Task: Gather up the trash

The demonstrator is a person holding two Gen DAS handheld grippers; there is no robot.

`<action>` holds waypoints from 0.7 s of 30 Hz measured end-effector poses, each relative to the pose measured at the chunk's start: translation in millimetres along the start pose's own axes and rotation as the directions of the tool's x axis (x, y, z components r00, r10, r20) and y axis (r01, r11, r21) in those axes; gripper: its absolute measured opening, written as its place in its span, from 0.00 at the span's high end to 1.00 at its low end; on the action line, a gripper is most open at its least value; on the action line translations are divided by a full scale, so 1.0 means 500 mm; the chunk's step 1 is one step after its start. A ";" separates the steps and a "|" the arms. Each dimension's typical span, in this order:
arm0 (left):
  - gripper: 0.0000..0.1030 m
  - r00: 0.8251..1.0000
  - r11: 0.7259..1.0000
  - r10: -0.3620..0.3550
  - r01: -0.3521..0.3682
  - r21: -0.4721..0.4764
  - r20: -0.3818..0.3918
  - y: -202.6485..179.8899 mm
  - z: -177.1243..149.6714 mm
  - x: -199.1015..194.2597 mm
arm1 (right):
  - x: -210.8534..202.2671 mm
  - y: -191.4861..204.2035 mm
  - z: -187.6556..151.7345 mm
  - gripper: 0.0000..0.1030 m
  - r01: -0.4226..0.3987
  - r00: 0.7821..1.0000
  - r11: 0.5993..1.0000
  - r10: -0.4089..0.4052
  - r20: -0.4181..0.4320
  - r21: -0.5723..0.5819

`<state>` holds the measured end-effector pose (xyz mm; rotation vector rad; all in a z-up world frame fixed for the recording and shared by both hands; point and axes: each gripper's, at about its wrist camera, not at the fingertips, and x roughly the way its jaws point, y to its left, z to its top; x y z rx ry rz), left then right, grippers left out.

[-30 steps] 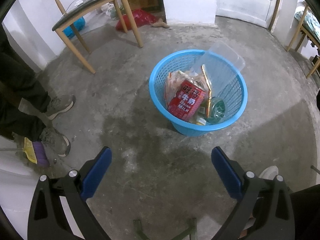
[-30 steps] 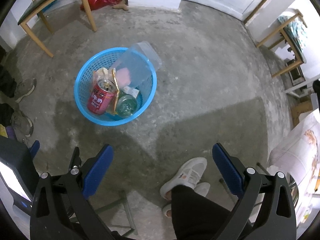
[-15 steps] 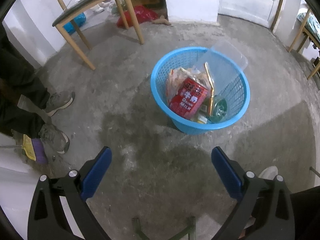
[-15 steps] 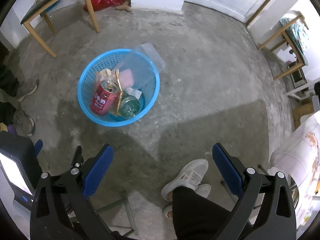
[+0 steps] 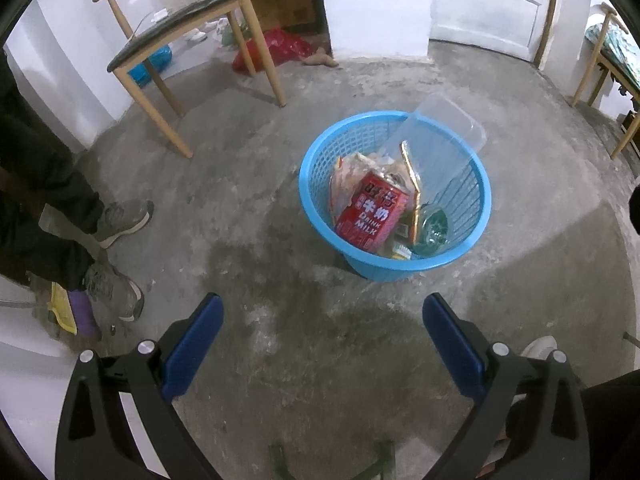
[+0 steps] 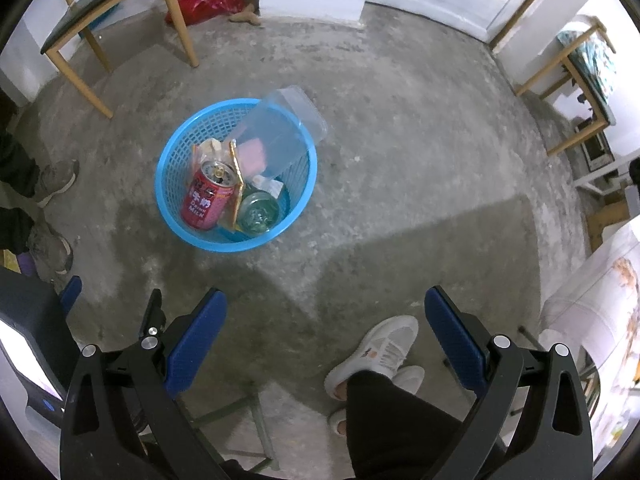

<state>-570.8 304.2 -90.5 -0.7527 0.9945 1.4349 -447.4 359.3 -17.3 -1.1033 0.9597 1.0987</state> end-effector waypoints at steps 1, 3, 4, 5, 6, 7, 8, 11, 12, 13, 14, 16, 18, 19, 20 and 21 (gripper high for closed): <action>0.05 1.000 1.000 0.001 -0.001 0.000 0.009 0.000 0.001 -0.003 | -0.001 0.000 0.000 0.08 -0.006 1.000 1.000 0.006 0.002 0.001; 0.05 1.000 1.000 0.004 -0.004 0.003 0.024 -0.002 0.002 -0.008 | -0.001 -0.001 0.000 0.08 -0.010 1.000 1.000 0.010 0.003 0.004; 0.05 1.000 1.000 0.004 -0.005 0.009 0.026 -0.004 0.002 -0.009 | -0.001 -0.001 0.000 0.08 -0.005 1.000 1.000 0.005 0.002 0.002; 0.05 1.000 1.000 0.005 -0.005 0.014 0.026 -0.007 0.001 -0.008 | 0.000 0.000 0.000 0.08 0.000 1.000 1.000 0.000 -0.001 0.001; 0.05 1.000 1.000 0.004 -0.004 0.020 0.023 -0.009 0.001 -0.006 | 0.001 0.001 0.000 0.08 0.003 1.000 1.000 -0.003 -0.004 -0.002; 0.05 1.000 1.000 0.003 -0.004 0.022 0.019 -0.011 0.001 -0.004 | 0.000 0.004 0.000 0.08 0.004 1.000 1.000 -0.004 -0.005 -0.007; 0.05 1.000 1.000 0.004 -0.004 0.020 0.015 -0.010 0.000 -0.002 | -0.002 0.006 -0.001 0.08 0.006 1.000 1.000 -0.006 -0.004 -0.013; 0.05 1.000 1.000 -0.003 0.003 0.014 0.001 -0.007 0.002 0.003 | 0.000 0.005 -0.002 0.08 0.006 1.000 1.000 -0.007 -0.009 -0.015; 0.05 1.000 1.000 -0.005 0.005 0.013 -0.002 -0.007 0.001 0.004 | 0.001 0.004 -0.002 0.08 0.009 1.000 1.000 -0.009 -0.014 -0.015; 0.05 1.000 1.000 -0.007 0.007 0.012 -0.004 -0.007 0.002 0.005 | 0.003 0.004 -0.002 0.08 0.013 1.000 1.000 -0.014 -0.020 -0.016; 0.05 1.000 1.000 -0.009 0.009 0.012 -0.005 -0.007 0.002 0.006 | 0.004 0.004 -0.001 0.08 0.017 1.000 1.000 -0.018 -0.022 -0.019; 0.05 1.000 1.000 -0.012 0.012 0.014 -0.010 -0.008 0.001 0.009 | 0.004 0.005 0.000 0.08 0.019 1.000 1.000 -0.019 -0.021 -0.024; 0.05 1.000 1.000 -0.016 0.017 0.016 -0.017 -0.008 0.001 0.012 | 0.005 0.006 0.001 0.08 0.020 0.999 1.000 -0.021 -0.024 -0.024; 0.05 1.000 1.000 -0.018 0.018 0.015 -0.019 -0.008 0.001 0.013 | 0.005 0.006 0.001 0.08 0.024 0.999 0.999 -0.025 -0.026 -0.024; 0.05 1.000 1.000 -0.020 0.020 0.014 -0.021 -0.007 0.001 0.014 | 0.005 0.007 0.001 0.08 0.028 0.999 0.999 -0.028 -0.026 -0.025; 0.05 1.000 1.000 -0.021 0.021 0.014 -0.023 -0.007 0.001 0.015 | 0.004 0.009 0.001 0.08 0.032 0.999 0.999 -0.033 -0.028 -0.029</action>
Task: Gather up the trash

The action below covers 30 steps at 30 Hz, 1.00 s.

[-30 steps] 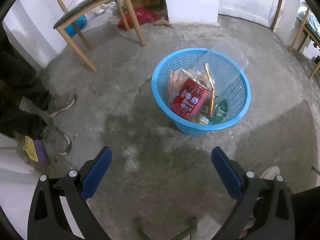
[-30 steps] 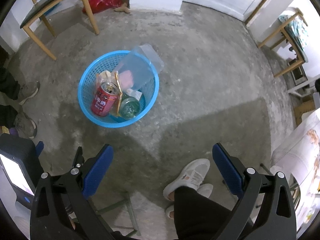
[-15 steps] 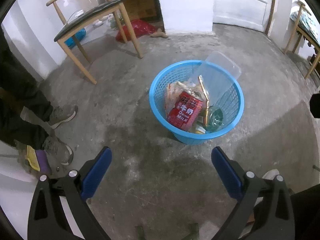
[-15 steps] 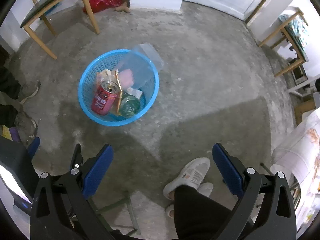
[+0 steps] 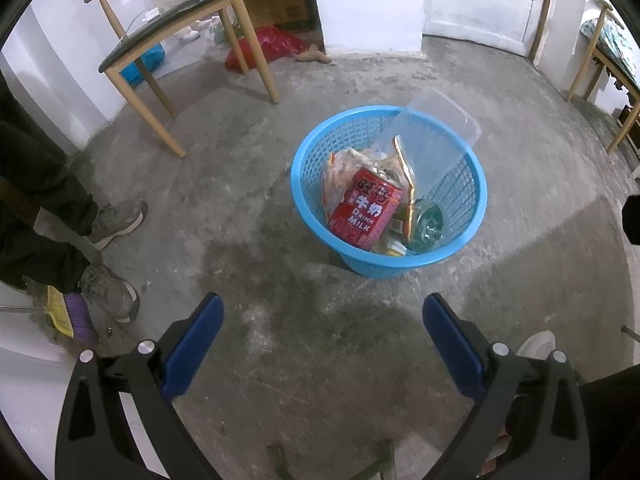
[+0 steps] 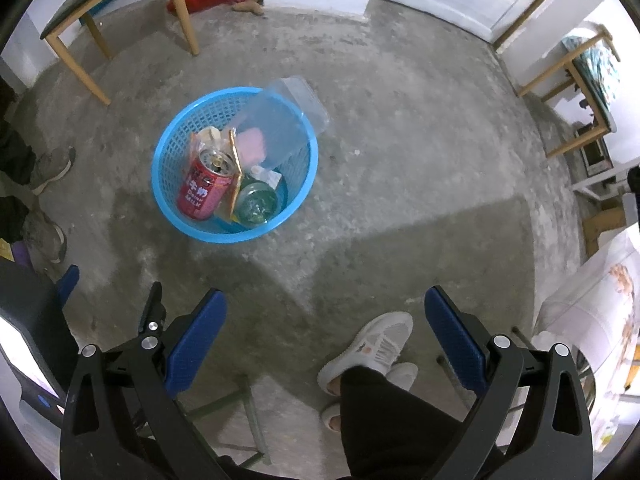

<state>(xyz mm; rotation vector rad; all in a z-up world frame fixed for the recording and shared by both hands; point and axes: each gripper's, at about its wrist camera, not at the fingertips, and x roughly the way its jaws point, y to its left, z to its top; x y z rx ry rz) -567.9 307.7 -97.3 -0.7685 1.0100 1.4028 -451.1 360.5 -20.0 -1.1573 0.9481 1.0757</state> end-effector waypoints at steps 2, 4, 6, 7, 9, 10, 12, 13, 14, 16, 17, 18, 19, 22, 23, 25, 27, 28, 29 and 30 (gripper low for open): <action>0.05 1.000 1.000 -0.002 0.002 0.003 -0.001 -0.002 -0.001 0.000 | 0.000 0.004 -0.002 0.08 0.002 1.000 1.000 -0.002 0.000 -0.006; 0.05 1.000 1.000 -0.004 0.004 0.006 0.000 -0.004 -0.002 0.000 | -0.001 0.004 -0.004 0.08 0.002 1.000 1.000 -0.002 0.001 -0.007; 0.05 1.000 1.000 -0.005 0.005 0.007 0.001 -0.004 -0.002 -0.001 | 0.000 0.005 -0.004 0.08 0.002 1.000 1.000 -0.002 0.000 -0.005; 0.05 1.000 1.000 -0.005 0.005 0.007 0.001 -0.005 -0.004 -0.001 | 0.000 0.005 -0.005 0.08 0.003 1.000 1.000 -0.003 0.000 -0.007; 0.05 1.000 1.000 -0.008 0.008 0.008 0.000 -0.006 -0.005 -0.001 | -0.001 0.006 -0.006 0.08 0.003 1.000 1.000 -0.003 0.000 -0.009; 0.05 1.000 1.000 -0.009 0.009 0.008 -0.001 -0.006 -0.006 -0.001 | -0.002 0.007 -0.007 0.08 0.004 1.000 1.000 -0.004 0.000 -0.010; 0.05 1.000 1.000 -0.010 0.010 0.009 -0.003 -0.006 -0.006 0.000 | -0.001 0.006 -0.007 0.08 0.002 1.000 1.000 -0.002 0.000 -0.011; 0.05 1.000 1.000 -0.011 0.011 0.009 -0.004 -0.007 -0.006 0.001 | -0.001 0.006 -0.007 0.08 0.001 1.000 1.000 -0.001 0.001 -0.011; 0.05 1.000 1.000 -0.011 0.011 0.009 -0.004 -0.007 -0.006 0.001 | -0.002 0.006 -0.007 0.08 -0.002 1.000 1.000 0.002 0.001 -0.010; 0.05 1.000 1.000 -0.012 0.012 0.010 -0.004 -0.008 -0.006 0.001 | 0.000 0.004 -0.007 0.08 0.000 1.000 1.000 0.000 0.000 -0.008; 0.05 1.000 1.000 -0.013 0.013 0.012 -0.004 -0.009 -0.005 0.001 | 0.000 0.003 -0.008 0.08 0.002 1.000 1.000 -0.002 -0.001 -0.007; 0.05 1.000 1.000 -0.013 0.013 0.013 -0.004 -0.010 -0.005 0.001 | 0.000 0.004 -0.008 0.08 0.002 1.000 1.000 -0.002 -0.001 -0.008; 0.05 1.000 1.000 -0.013 0.013 0.013 -0.004 -0.011 -0.006 0.001 | 0.000 0.004 -0.007 0.08 0.000 1.000 1.000 0.000 0.000 -0.010; 0.05 1.000 1.000 -0.014 0.014 0.012 -0.004 -0.012 -0.006 0.001 | -0.001 0.004 -0.007 0.08 -0.016 1.000 1.000 0.016 0.003 -0.012; 0.05 1.000 1.000 -0.014 0.014 0.013 -0.004 -0.013 -0.005 0.002 | -0.002 0.002 -0.009 0.08 -0.023 1.000 1.000 0.023 0.004 -0.013; 0.05 1.000 1.000 -0.013 0.013 0.011 -0.004 -0.012 -0.006 0.001 | 0.000 -0.002 -0.013 0.08 -0.017 1.000 1.000 0.018 0.003 -0.013; 0.05 1.000 1.000 -0.013 0.013 0.011 -0.003 -0.012 -0.006 0.001 | 0.004 -0.001 -0.014 0.08 -0.011 1.000 1.000 0.010 -0.002 -0.013; 0.05 1.000 1.000 -0.012 0.012 0.011 -0.003 -0.013 -0.006 0.001 | 0.004 -0.001 -0.014 0.08 -0.009 1.000 1.000 0.009 -0.003 -0.013; 0.05 1.000 1.000 -0.012 0.012 0.012 -0.003 -0.013 -0.006 0.001 | 0.004 0.000 -0.014 0.08 -0.009 1.000 1.000 0.009 -0.003 -0.014; 0.05 1.000 1.000 -0.012 0.012 0.013 -0.002 -0.013 -0.006 0.001 | 0.004 0.001 -0.014 0.08 -0.010 1.000 1.000 0.009 -0.002 -0.015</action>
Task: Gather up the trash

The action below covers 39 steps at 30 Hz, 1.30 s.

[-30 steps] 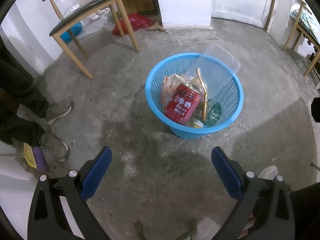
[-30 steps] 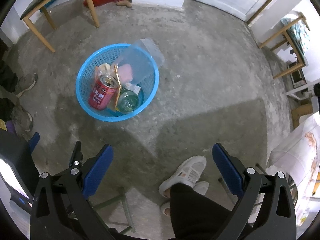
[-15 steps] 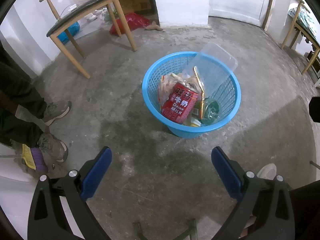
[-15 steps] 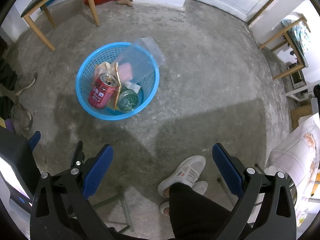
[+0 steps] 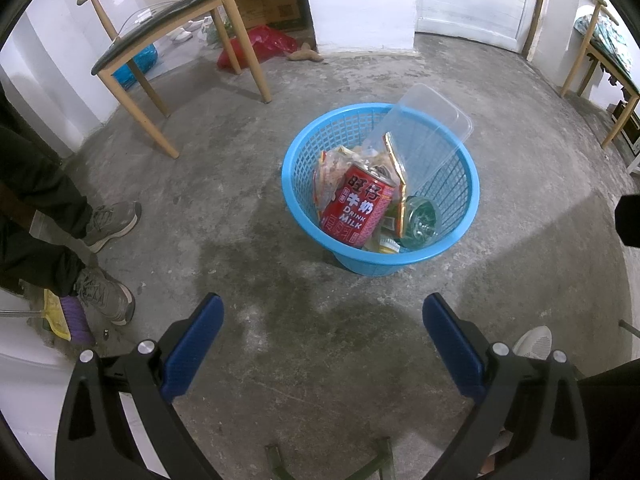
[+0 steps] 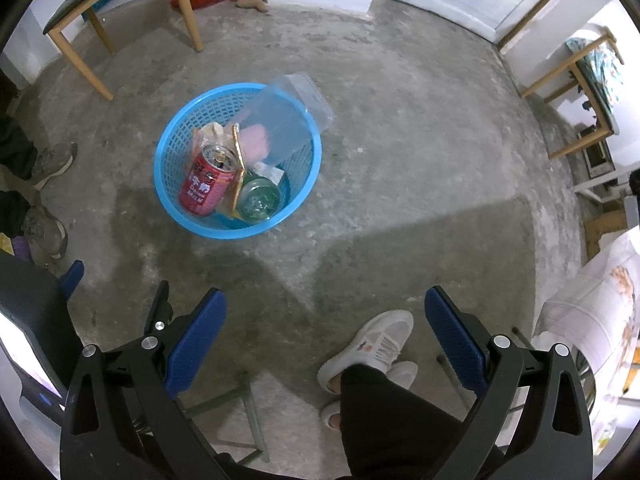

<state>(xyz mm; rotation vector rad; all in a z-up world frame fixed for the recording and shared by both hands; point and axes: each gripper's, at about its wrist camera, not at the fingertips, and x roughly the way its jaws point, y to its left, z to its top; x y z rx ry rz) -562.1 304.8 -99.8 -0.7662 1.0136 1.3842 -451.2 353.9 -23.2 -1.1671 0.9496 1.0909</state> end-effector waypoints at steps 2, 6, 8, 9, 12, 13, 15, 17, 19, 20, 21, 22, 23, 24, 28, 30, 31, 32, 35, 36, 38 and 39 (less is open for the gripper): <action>0.05 1.000 1.000 0.000 0.000 -0.001 -0.001 0.001 0.000 0.000 | 0.000 0.001 0.001 0.08 0.001 1.000 1.000 -0.001 -0.001 0.000; 0.05 1.000 1.000 -0.002 0.002 0.001 0.001 -0.002 0.001 0.001 | -0.001 0.000 -0.001 0.08 0.000 1.000 1.000 0.000 0.001 -0.001; 0.05 1.000 1.000 0.001 -0.001 -0.001 0.002 0.000 0.000 0.000 | -0.001 0.001 0.001 0.08 0.001 1.000 1.000 -0.001 -0.001 -0.001; 0.05 1.000 1.000 0.001 -0.001 -0.001 0.003 -0.001 0.001 0.000 | -0.001 0.000 0.000 0.08 0.001 1.000 1.000 -0.001 -0.002 -0.001; 0.05 1.000 1.000 0.002 -0.002 0.003 0.009 -0.004 0.002 -0.002 | 0.000 0.000 0.001 0.08 0.002 1.000 1.000 -0.002 -0.001 -0.002; 0.05 1.000 1.000 0.002 -0.002 0.005 0.009 -0.005 0.003 -0.002 | 0.001 0.000 0.000 0.08 0.004 1.000 1.000 -0.004 -0.001 -0.002; 0.05 1.000 1.000 0.002 -0.002 0.006 0.010 -0.004 0.002 -0.003 | 0.000 0.001 0.003 0.08 0.003 1.000 1.000 -0.003 -0.002 -0.003; 0.05 1.000 1.000 0.002 -0.002 0.005 0.011 -0.004 0.002 -0.004 | 0.000 0.001 0.004 0.08 0.004 1.000 1.000 -0.004 0.000 -0.003; 0.05 1.000 1.000 0.001 -0.001 0.009 0.012 -0.006 0.003 -0.003 | 0.002 0.001 0.004 0.08 0.006 1.000 1.000 -0.006 -0.004 -0.002; 0.05 1.000 1.000 0.000 0.000 0.008 0.010 -0.004 0.002 -0.004 | 0.001 0.000 0.004 0.08 0.010 1.000 1.000 -0.010 -0.006 -0.001; 0.05 1.000 1.000 0.000 0.000 0.011 0.010 -0.004 0.002 -0.003 | 0.001 0.001 0.004 0.08 0.011 1.000 1.000 -0.011 -0.004 0.002; 0.05 1.000 1.000 -0.002 0.002 0.012 0.010 -0.002 0.004 -0.003 | -0.001 0.000 0.004 0.08 0.009 1.000 1.000 -0.009 -0.004 0.004; 0.05 1.000 1.000 -0.003 0.003 0.012 0.010 -0.001 0.005 -0.004 | 0.000 0.001 0.004 0.08 0.009 1.000 1.000 -0.009 -0.002 0.003; 0.05 1.000 1.000 -0.005 0.005 0.011 0.008 0.002 0.006 -0.003 | -0.001 0.002 0.003 0.08 0.008 1.000 1.000 -0.008 0.001 0.004; 0.05 1.000 1.000 -0.007 0.007 0.006 0.003 0.005 0.010 -0.002 | -0.002 0.004 0.001 0.08 0.011 1.000 1.000 -0.011 0.004 0.001; 0.05 1.000 1.000 -0.008 0.008 0.006 0.002 0.000 0.010 -0.002 | -0.001 0.004 0.000 0.08 0.015 1.000 1.000 -0.015 0.006 0.001; 0.05 1.000 1.000 -0.007 0.007 0.005 0.003 0.000 0.009 -0.002 | -0.002 0.004 0.000 0.08 0.015 1.000 1.000 -0.015 0.008 0.002; 0.05 1.000 1.000 -0.007 0.007 0.005 0.004 -0.001 0.009 -0.002 | -0.002 0.002 0.000 0.08 0.014 1.000 1.000 -0.014 0.009 0.003; 0.05 1.000 1.000 -0.009 0.009 0.006 0.007 -0.004 0.008 -0.003 | -0.004 -0.002 -0.001 0.08 0.013 1.000 1.000 -0.013 0.009 0.009; 0.05 1.000 1.000 -0.009 0.009 0.008 0.007 -0.005 0.008 -0.002 | -0.006 -0.002 -0.001 0.08 0.010 1.000 1.000 -0.010 0.010 0.012; 0.05 1.000 1.000 -0.009 0.009 0.003 0.009 -0.005 0.006 -0.003 | -0.012 -0.003 -0.001 0.08 -0.001 1.000 1.000 0.001 0.019 0.009; 0.05 1.000 1.000 -0.008 0.008 0.002 0.010 -0.005 0.006 -0.003 | -0.015 -0.003 -0.001 0.08 -0.008 1.000 1.000 0.008 0.025 0.007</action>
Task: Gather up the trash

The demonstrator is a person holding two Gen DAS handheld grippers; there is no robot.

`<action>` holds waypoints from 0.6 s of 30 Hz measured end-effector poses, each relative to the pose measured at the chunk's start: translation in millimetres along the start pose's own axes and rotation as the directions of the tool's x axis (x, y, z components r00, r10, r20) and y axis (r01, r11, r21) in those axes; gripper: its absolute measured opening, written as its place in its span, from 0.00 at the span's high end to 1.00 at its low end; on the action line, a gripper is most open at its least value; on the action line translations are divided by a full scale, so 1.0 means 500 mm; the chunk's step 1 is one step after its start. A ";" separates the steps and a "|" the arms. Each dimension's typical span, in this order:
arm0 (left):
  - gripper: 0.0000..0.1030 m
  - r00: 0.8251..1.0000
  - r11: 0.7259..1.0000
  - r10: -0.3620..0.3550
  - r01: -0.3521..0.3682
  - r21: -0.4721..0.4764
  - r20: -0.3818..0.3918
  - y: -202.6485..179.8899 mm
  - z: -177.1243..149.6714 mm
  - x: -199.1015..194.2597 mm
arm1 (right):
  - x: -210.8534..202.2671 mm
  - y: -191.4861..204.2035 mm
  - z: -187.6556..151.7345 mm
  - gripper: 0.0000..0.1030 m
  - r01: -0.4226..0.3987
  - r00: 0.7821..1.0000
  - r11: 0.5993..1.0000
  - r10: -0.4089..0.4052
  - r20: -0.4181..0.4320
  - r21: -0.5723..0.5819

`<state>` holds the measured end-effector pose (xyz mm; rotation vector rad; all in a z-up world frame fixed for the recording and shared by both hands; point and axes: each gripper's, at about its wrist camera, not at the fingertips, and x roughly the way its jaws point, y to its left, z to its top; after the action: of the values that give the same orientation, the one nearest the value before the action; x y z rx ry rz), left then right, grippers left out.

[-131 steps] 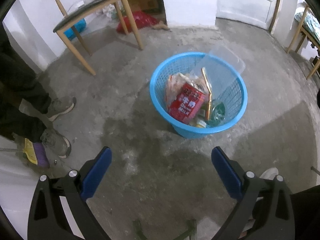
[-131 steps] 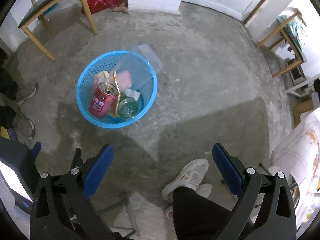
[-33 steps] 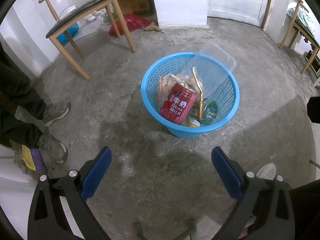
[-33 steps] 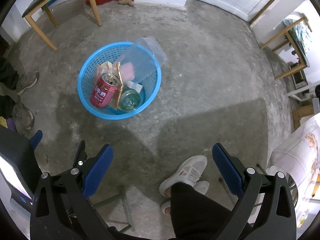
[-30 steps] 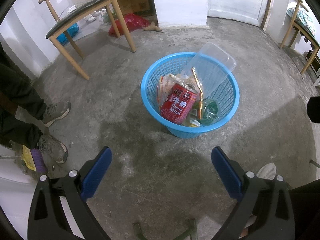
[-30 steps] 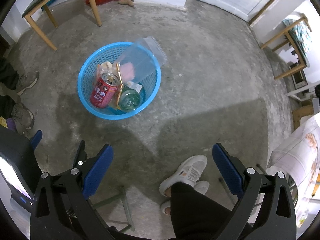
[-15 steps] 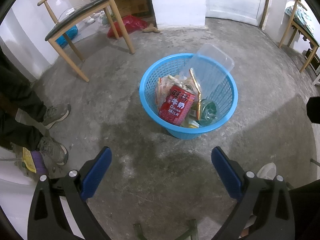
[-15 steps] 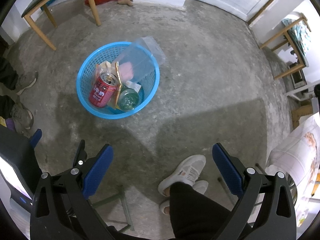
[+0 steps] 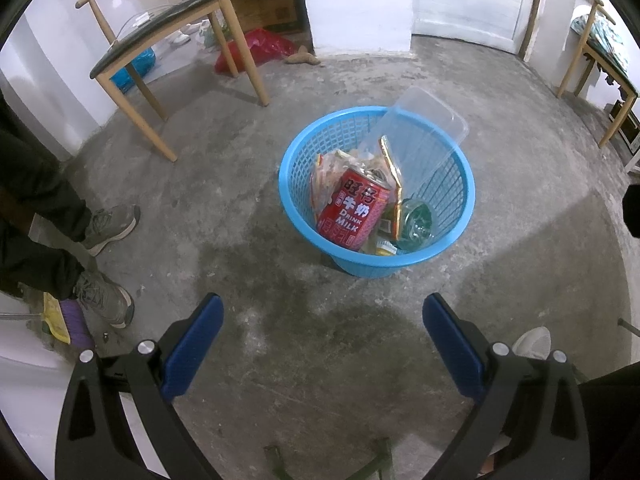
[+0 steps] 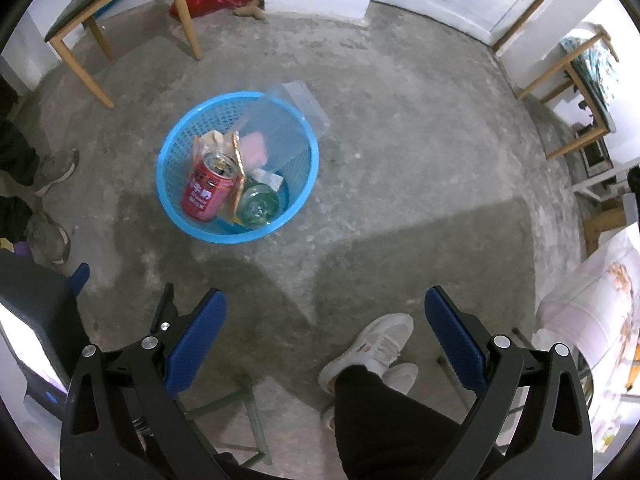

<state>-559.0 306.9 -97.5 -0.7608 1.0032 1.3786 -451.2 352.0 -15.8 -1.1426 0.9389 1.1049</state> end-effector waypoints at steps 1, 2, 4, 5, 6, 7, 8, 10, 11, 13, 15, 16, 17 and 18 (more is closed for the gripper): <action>0.05 1.000 1.000 0.000 0.000 -0.001 0.000 -0.002 -0.001 0.001 | -0.001 0.000 0.000 0.08 -0.002 1.000 1.000 0.002 0.001 -0.001; 0.05 1.000 1.000 -0.001 0.001 -0.001 0.000 -0.003 -0.002 0.001 | -0.001 0.000 0.001 0.08 0.000 1.000 1.000 0.000 0.001 -0.001; 0.05 1.000 1.000 -0.001 0.001 0.000 -0.001 -0.004 -0.002 0.001 | 0.001 0.001 0.003 0.08 0.006 1.000 1.000 -0.006 -0.003 -0.002; 0.05 1.000 1.000 -0.001 0.001 -0.001 -0.002 -0.004 -0.002 0.002 | 0.000 0.001 0.003 0.08 0.005 1.000 1.000 -0.005 -0.001 -0.003; 0.05 1.000 1.000 -0.002 0.002 -0.001 -0.002 -0.002 -0.004 0.001 | 0.000 0.002 0.004 0.08 0.007 1.000 1.000 -0.007 0.000 -0.005; 0.05 1.000 1.000 -0.003 0.003 -0.002 -0.001 -0.002 -0.003 0.001 | 0.000 0.002 0.004 0.08 0.006 1.000 1.000 -0.006 0.000 -0.006; 0.05 1.000 1.000 -0.002 0.002 -0.002 -0.001 -0.003 -0.004 0.002 | 0.000 0.002 0.005 0.08 0.004 1.000 1.000 -0.004 0.000 -0.002; 0.05 1.000 1.000 -0.002 0.002 0.001 0.000 -0.003 -0.003 0.001 | 0.002 0.003 0.005 0.08 0.006 1.000 1.000 -0.006 -0.002 0.001; 0.05 1.000 1.000 -0.001 0.001 0.001 0.001 -0.003 -0.003 0.002 | 0.000 0.004 0.004 0.08 0.008 1.000 1.000 -0.008 -0.001 -0.001; 0.05 1.000 1.000 -0.001 0.001 -0.001 0.000 -0.001 -0.003 0.001 | 0.000 0.004 0.003 0.08 0.006 1.000 1.000 -0.006 -0.001 -0.003; 0.05 1.000 1.000 -0.002 0.002 -0.001 -0.002 -0.002 -0.003 0.002 | 0.001 0.004 0.004 0.08 0.006 1.000 1.000 -0.006 -0.001 -0.004; 0.05 1.000 1.000 -0.001 0.001 -0.001 -0.002 -0.001 -0.003 0.002 | 0.001 0.004 0.004 0.08 0.004 1.000 1.000 -0.004 0.000 -0.004; 0.05 1.000 1.000 -0.002 0.002 -0.001 -0.002 -0.001 -0.003 0.002 | 0.001 0.004 0.004 0.08 0.006 1.000 1.000 -0.006 0.000 -0.003; 0.05 1.000 1.000 -0.002 0.002 -0.002 -0.002 -0.001 -0.003 0.002 | 0.001 0.005 0.004 0.08 0.006 1.000 1.000 -0.006 -0.001 -0.003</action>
<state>-558.6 306.0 -98.9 -0.7646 1.0022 1.3772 -453.2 354.4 -16.6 -1.1478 0.9345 1.1008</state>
